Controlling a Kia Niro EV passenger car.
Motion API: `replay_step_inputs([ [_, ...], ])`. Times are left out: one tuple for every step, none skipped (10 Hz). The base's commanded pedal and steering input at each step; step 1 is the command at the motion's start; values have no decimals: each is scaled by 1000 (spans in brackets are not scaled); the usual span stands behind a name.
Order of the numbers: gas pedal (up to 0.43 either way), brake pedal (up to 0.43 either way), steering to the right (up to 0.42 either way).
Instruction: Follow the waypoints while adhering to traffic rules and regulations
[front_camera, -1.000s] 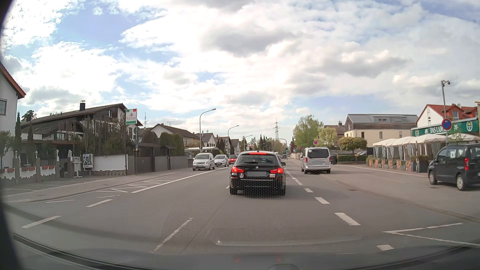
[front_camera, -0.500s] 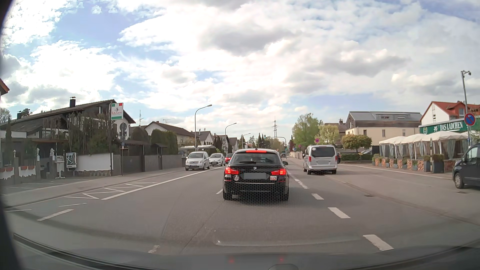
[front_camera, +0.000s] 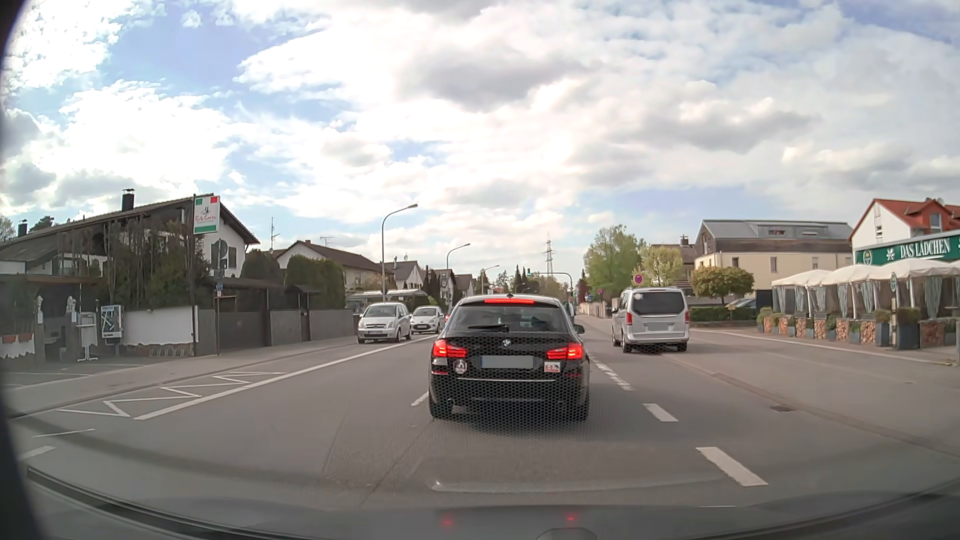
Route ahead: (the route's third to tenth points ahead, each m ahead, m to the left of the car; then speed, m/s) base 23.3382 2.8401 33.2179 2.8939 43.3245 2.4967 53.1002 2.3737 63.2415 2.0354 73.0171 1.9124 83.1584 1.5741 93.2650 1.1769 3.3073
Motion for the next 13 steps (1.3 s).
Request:
replay_step_inputs([
  [0, 293, 2],
  [0, 293, 2],
  [0, 299, 2],
  [0, 305, 4],
  [0, 311, 4],
  [0, 311, 4],
  [0, 311, 4],
  [0, 311, 4],
  [0, 311, 4],
  [0, 305, 4],
  [0, 305, 4],
  [0, 305, 3],
  [0, 293, 4],
])
